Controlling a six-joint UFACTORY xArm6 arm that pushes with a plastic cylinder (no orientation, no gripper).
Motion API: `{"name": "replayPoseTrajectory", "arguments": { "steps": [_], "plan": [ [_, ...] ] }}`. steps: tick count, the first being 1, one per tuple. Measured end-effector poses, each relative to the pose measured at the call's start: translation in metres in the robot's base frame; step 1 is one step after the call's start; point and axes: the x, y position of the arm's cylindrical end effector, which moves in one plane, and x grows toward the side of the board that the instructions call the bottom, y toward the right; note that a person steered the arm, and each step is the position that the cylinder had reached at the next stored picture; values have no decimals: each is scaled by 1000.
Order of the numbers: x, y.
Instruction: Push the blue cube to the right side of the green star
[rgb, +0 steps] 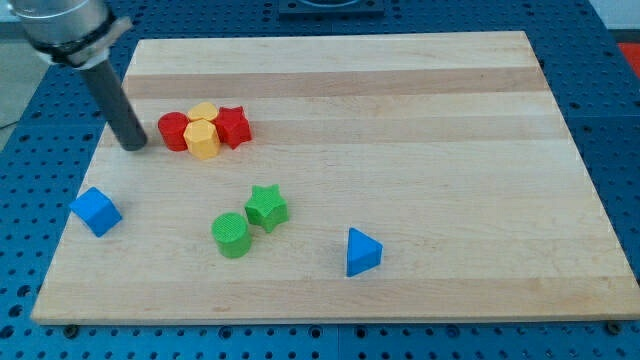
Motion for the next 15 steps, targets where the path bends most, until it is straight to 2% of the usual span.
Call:
{"name": "replayPoseTrajectory", "arguments": {
  "steps": [1,2,3,4,7,9,11,12,13,14,15],
  "plan": [
    [0,19],
    [12,-9],
    [15,-68],
    [15,-68],
    [107,-67],
    [116,9],
    [143,27],
    [143,47],
    [140,56],
    [151,39],
    [118,33]
  ]
}}
